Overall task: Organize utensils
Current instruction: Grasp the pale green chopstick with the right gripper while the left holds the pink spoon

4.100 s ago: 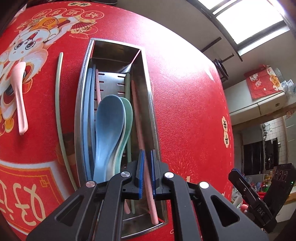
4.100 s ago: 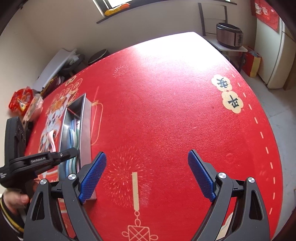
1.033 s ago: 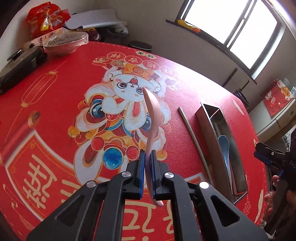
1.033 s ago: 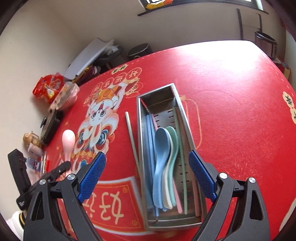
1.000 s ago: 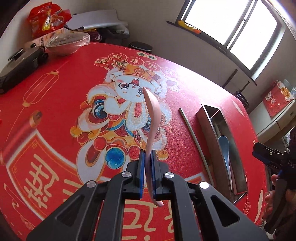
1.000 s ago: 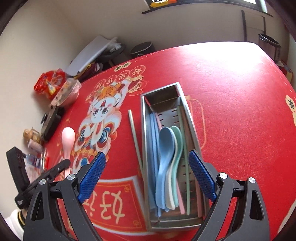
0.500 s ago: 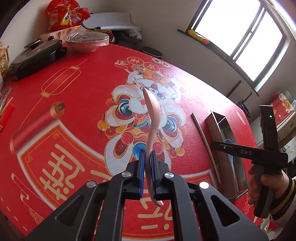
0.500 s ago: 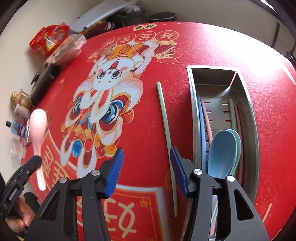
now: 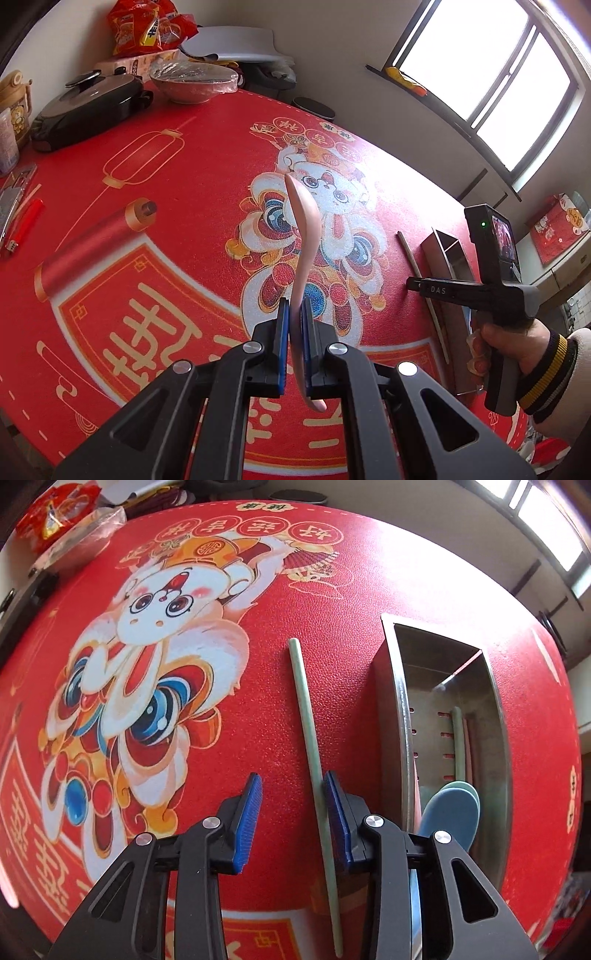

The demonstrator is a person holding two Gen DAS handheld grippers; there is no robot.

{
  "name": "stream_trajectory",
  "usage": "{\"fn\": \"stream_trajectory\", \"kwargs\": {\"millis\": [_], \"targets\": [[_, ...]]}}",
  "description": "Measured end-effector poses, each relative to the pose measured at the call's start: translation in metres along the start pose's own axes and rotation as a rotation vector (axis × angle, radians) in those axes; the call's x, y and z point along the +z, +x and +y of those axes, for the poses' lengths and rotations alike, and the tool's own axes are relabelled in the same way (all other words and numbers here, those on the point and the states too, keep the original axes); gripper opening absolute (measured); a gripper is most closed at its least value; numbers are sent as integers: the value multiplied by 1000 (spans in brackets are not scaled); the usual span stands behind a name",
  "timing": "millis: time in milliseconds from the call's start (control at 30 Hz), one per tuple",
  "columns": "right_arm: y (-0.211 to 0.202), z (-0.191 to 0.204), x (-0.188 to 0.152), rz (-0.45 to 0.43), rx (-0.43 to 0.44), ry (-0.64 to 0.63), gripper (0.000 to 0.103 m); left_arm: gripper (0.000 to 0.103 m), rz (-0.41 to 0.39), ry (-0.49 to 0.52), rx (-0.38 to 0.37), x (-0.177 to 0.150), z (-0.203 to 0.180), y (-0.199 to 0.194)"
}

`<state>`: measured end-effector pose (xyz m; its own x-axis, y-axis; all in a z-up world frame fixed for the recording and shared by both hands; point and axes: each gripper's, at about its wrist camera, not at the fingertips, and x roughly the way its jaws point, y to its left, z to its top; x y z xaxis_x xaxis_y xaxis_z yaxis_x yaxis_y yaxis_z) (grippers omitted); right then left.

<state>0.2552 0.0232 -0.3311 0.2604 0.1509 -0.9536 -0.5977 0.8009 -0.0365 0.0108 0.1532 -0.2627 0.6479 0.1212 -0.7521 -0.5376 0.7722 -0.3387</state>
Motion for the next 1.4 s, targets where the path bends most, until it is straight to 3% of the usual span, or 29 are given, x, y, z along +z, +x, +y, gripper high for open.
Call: {"fn": "stream_trajectory", "kwargs": {"millis": [67, 167, 300, 400, 533, 900, 1033, 1400], "targets": [[0, 1, -1, 1, 9, 13, 34, 6, 3, -5, -1, 1, 1, 1], [-2, 3, -7, 10, 75, 22, 17, 6, 6, -5, -6, 1, 0, 2], [-8, 9, -22, 17, 181, 4, 17, 6, 14, 3, -18, 1, -5, 5], [-12, 13, -34, 12, 211, -12, 16, 6, 23, 5, -26, 0, -9, 8], [-15, 7, -45, 9, 232, -22, 6, 6, 33, 8, -33, -1, -13, 11], [-24, -9, -74, 79, 312, 52, 6, 6, 41, 6, -38, -4, -14, 10], [-22, -4, -74, 102, 299, 40, 6, 6, 46, -10, -36, -6, -10, 10], [-23, 10, -62, 60, 223, -30, 7, 6, 51, -8, -35, -8, -9, 9]]}}
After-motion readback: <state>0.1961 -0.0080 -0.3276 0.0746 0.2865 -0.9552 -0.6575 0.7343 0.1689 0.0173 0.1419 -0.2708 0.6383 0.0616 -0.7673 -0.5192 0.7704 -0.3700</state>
